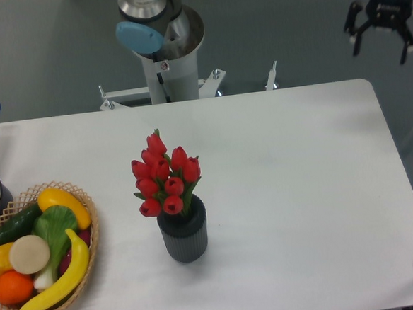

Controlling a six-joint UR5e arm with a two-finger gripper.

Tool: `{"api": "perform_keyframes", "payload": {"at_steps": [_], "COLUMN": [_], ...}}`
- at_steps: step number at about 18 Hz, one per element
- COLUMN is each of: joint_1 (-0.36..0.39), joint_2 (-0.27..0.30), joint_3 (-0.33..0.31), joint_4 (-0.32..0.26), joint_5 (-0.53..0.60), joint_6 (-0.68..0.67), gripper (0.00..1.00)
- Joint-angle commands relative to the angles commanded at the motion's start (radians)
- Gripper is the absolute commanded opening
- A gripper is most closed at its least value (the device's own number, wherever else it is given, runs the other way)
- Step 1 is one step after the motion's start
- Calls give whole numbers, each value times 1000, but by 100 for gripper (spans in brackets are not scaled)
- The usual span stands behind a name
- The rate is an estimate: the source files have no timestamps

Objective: Pick up the flowers from the vase
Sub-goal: 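Move the open gripper toward the red tulips in the black vase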

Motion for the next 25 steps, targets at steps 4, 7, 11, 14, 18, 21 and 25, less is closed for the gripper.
{"api": "perform_keyframes", "payload": {"at_steps": [4,7,11,14,18,21,25], "joint_1": [-32,-69,-126,-149,-195,-241,-267], "joint_2": [-6,-9,-25,-40,-83,-113,-141], "joint_3": [-54,-80,-94,-108,-112,-109,-111], "joint_4": [54,54,54,57,66,108,143], "joint_5": [-118,-206,-256,-333,-442,-505,-543], "joint_6": [-20,-25,-22,-11,4,4,13], "gripper": [100,100,100,100,100,100,100]}}
